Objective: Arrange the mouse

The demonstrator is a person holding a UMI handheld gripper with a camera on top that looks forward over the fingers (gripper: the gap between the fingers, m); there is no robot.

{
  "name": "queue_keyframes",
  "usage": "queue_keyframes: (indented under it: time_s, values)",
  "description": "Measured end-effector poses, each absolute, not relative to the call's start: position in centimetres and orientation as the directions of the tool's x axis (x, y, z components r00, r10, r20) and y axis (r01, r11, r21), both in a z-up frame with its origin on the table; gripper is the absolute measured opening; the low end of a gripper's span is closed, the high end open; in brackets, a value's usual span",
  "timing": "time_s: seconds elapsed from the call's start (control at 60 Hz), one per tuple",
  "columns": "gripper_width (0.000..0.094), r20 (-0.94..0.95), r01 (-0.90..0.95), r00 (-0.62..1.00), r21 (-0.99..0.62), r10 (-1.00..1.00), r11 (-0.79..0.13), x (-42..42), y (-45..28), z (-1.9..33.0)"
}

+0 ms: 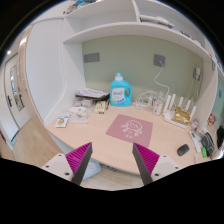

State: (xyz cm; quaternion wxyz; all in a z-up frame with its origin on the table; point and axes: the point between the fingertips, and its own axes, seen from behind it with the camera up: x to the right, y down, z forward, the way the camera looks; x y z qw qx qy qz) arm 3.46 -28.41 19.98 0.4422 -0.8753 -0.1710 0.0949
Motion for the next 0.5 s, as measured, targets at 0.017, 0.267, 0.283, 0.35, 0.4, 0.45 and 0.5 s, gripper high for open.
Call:
queue_keyframes:
  time_s: [0.017,0.267,0.283,0.35,0.4,0.45,0.5]
  values:
    - [0.0832,-0.014,0.214,0.926,-0.804,0.377,-0.555,3.7,-28.4,19.9]
    - [0.0832,0.006,0.165,0.969,-0.756,0.246,-0.633,12.6,-28.6,14.8]
    - [0.0833,0.009,0.161,0.972,-0.754,0.236,-0.637,13.4,-28.7,14.3]
    - [0.0833,0.023,0.148,0.98,-0.743,0.196,-0.653,16.7,-28.7,12.5]
    - [0.0833,0.036,0.139,0.986,-0.731,0.165,-0.668,19.3,-28.8,10.9]
    - [0.0831,0.045,0.124,0.99,-0.722,0.132,-0.681,21.9,-28.6,9.4]
    - [0.0833,0.057,0.109,0.994,-0.72,0.098,-0.686,24.4,-28.1,8.0]
